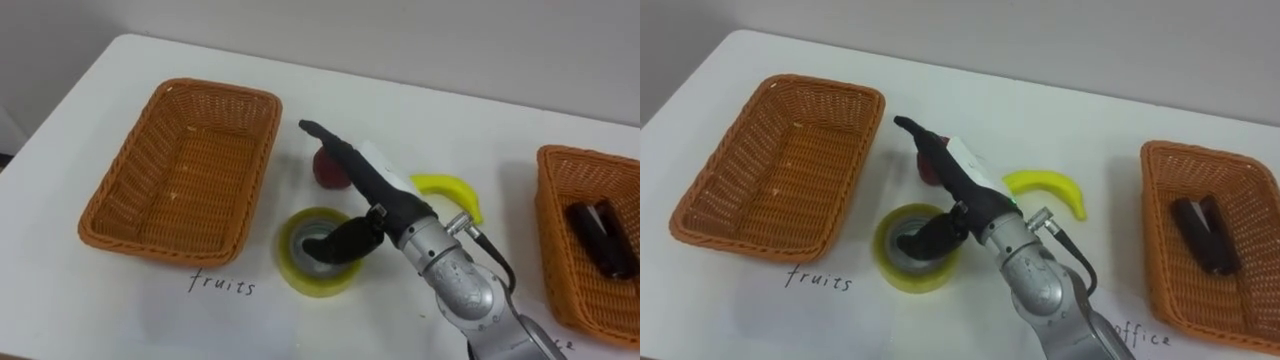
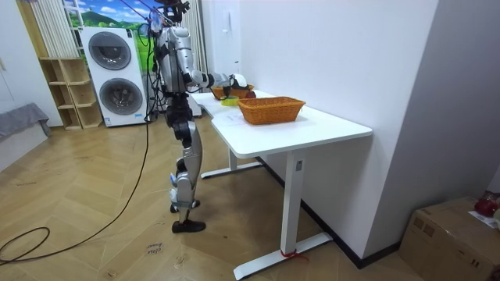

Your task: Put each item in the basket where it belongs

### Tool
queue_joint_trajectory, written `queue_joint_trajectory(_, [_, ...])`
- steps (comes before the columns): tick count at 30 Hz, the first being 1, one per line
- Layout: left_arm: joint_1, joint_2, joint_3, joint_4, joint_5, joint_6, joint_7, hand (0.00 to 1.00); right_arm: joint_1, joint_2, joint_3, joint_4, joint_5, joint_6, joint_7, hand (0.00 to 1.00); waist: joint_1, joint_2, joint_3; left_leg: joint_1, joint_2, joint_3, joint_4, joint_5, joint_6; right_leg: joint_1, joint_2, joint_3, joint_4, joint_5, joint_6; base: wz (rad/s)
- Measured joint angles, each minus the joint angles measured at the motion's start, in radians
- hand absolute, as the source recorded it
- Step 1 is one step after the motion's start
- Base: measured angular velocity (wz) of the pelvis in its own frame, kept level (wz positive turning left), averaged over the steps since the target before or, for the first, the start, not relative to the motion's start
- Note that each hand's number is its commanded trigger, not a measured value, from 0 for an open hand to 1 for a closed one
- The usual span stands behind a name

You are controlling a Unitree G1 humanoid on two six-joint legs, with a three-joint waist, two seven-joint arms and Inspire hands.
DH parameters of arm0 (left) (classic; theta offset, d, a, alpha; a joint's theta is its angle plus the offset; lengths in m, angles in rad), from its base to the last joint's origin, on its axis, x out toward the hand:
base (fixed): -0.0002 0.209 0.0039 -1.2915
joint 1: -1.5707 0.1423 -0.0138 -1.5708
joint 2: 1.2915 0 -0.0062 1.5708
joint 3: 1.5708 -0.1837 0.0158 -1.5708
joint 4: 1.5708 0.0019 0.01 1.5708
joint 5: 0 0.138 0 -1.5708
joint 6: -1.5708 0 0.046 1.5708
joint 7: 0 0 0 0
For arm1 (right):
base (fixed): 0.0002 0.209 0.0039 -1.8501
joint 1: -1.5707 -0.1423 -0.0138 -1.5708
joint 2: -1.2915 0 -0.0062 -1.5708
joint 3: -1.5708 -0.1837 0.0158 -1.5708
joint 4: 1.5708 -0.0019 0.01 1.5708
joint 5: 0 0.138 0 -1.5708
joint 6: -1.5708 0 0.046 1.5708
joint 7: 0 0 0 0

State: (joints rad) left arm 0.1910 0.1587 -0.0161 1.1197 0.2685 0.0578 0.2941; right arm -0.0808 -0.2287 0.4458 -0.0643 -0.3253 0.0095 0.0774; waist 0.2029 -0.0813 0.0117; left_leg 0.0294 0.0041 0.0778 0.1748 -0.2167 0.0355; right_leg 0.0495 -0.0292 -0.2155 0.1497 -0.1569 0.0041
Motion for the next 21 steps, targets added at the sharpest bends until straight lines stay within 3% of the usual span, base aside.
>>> queue_joint_trajectory(12, [0.003, 0.016, -0.023, -0.001, 0.005, 0.001, 0.006, 0.0, 0.0, -0.009, 0.01, 0.0, 0.0, 0.0, 0.012, 0.0, 0.0, -0.004, -0.0037, 0.0, 0.0, -0.002, 0.004, 0.001, 0.0, 0.001, -0.001, -0.004, 0.001, 0.0, 0.0, 0.0])
queue_joint_trajectory(21, [0.004, 0.016, -0.023, -0.006, 0.009, 0.001, 0.006, 0.0, 0.001, -0.009, 0.014, 0.01, -0.085, -0.001, 0.01, 0.0, -0.001, -0.007, -0.0059, 0.003, -0.001, -0.002, 0.005, 0.001, 0.0, 0.003, -0.001, -0.002, 0.001, 0.0, 0.0, 0.0])
